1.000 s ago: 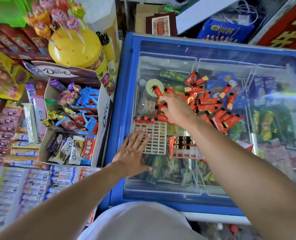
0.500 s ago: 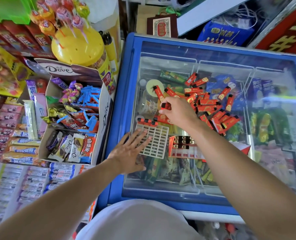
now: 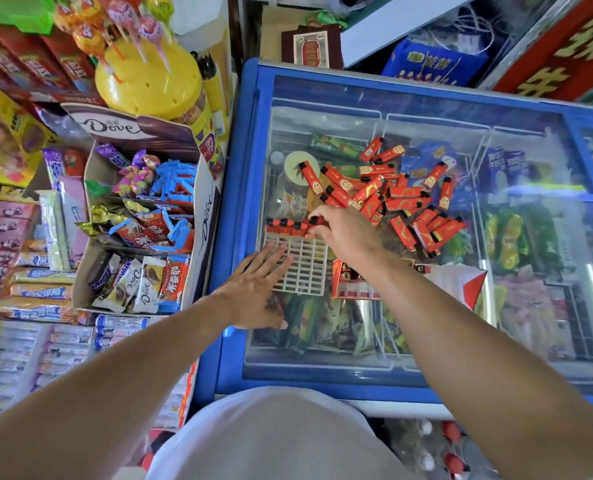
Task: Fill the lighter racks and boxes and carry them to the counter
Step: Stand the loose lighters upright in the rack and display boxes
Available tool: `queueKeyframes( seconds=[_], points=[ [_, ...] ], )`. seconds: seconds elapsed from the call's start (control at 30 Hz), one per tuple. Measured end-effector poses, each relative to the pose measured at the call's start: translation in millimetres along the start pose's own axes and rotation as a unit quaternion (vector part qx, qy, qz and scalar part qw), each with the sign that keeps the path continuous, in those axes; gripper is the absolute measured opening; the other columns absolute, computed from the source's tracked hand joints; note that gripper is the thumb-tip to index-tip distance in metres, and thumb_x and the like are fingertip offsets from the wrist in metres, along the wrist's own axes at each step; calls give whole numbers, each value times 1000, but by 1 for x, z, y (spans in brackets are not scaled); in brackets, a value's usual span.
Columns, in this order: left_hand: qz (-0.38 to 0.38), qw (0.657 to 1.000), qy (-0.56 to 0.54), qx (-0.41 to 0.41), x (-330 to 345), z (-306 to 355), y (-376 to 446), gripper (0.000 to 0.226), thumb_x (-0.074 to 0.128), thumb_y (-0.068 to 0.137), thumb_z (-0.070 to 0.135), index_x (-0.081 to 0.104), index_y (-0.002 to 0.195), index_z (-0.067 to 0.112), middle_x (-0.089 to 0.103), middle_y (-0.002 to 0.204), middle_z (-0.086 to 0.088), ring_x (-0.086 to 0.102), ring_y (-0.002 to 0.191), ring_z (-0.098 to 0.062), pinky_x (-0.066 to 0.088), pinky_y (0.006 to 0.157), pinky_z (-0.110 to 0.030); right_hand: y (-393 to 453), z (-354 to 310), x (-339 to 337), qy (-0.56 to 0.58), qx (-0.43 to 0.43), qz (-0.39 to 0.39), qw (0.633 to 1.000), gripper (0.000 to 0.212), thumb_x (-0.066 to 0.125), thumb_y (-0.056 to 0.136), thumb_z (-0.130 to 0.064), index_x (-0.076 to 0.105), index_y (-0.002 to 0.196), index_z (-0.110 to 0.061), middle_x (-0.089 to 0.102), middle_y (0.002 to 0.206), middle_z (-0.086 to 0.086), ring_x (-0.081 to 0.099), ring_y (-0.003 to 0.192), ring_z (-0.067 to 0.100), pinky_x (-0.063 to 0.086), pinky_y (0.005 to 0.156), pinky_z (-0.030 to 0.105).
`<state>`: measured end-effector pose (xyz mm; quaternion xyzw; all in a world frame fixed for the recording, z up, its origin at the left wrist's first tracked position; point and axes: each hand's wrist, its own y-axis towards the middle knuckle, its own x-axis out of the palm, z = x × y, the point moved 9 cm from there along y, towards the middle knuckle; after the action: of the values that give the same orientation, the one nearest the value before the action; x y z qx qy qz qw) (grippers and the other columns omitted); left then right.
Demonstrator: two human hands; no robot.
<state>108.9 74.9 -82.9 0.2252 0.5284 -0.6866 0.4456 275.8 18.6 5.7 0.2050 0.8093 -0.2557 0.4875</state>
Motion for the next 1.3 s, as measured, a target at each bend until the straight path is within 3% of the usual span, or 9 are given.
queueKeyframes(
  seconds=[0.1,0.2,0.33,0.47,0.6,0.77,0.83,1.1,1.3],
  points=[
    [-4,1000,-9,15,0,-1,-1,129,63,77,78,-29,155,31,-42,159,8,-41,145,-14,-14,124,-44,0,-3,6,-31,5,-1,999,29,64,96,-31,64,123,-19,76,88,-5,57,58,5,54,60,29],
    [-17,1000,3,19,0,-1,-1,133,67,75,76,-28,156,30,-44,158,7,-42,144,-16,-15,123,-44,0,-9,6,-48,13,12,999,32,69,93,-32,66,123,-19,74,84,-3,65,72,13,57,74,38],
    [-41,999,28,10,1,0,2,139,72,73,74,-31,154,29,-47,156,4,-42,144,-21,-16,123,-45,1,3,12,-15,25,-43,999,52,72,90,-11,56,139,-19,67,127,6,66,107,21,53,98,42],
    [-31,999,26,8,1,0,2,140,75,71,72,-30,155,29,-46,157,3,-41,145,-21,-14,124,-46,13,48,-8,-4,109,-21,994,54,64,90,6,57,138,-19,64,132,6,65,112,22,54,96,41],
    [-12,1000,6,8,2,-3,2,137,74,70,72,-24,157,31,-39,161,6,-38,147,-19,-9,125,-48,22,43,7,-50,81,-67,993,38,71,90,-6,67,124,-21,68,122,4,66,107,22,54,96,45],
    [4,1000,-19,14,2,-3,-2,138,77,72,67,-25,157,31,-38,162,8,-38,147,-15,-12,123,-43,39,32,21,-165,55,-94,980,16,74,82,-5,75,88,-20,70,89,1,66,78,24,59,70,41],
    [9,1000,-21,18,0,-3,-1,137,77,73,66,-24,158,30,-39,161,9,-39,147,-14,-14,121,-41,43,32,24,-181,60,-106,976,14,73,81,-5,75,87,-17,69,86,2,65,75,24,60,67,39],
    [10,1000,-5,13,0,-1,-1,127,71,79,67,-23,158,32,-42,159,9,-39,146,-15,-12,123,-44,25,34,13,-30,81,-92,992,21,68,93,-11,61,113,-10,61,102,3,62,92,19,54,82,37],
    [-5,1000,12,13,0,0,-1,131,71,77,68,-27,156,31,-44,158,6,-40,146,-18,-13,122,-46,4,37,-6,60,106,-99,988,14,74,91,-25,62,92,-18,66,95,0,62,83,21,43,67,30]
  ],
)
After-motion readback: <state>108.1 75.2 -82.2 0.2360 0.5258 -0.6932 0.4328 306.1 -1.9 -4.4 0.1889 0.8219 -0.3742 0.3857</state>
